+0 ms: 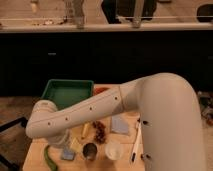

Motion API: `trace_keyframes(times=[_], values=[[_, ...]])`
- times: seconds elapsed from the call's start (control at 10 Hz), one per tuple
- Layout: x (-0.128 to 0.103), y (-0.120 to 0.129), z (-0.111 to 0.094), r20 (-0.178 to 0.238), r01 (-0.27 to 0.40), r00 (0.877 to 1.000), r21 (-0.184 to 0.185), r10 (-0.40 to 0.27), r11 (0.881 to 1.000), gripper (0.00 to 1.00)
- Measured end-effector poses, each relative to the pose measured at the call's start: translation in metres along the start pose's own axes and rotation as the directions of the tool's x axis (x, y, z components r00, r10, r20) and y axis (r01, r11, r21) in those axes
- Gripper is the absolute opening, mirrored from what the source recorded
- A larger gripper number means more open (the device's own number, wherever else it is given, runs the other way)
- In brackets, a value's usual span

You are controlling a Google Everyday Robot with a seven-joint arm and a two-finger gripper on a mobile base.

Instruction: Wipe purple bowl with sponge

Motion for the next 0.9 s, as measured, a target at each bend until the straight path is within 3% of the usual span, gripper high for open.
trace_keyframes(times=[0.6,0.9], values=[[-0.015,-0.038,0.0,0.014,0.043,0.999,0.018,-0.043,0.999,0.8],[-0.014,-0.038,0.001,0.015,0.046,0.999,0.017,-0.046,0.999,0.8]])
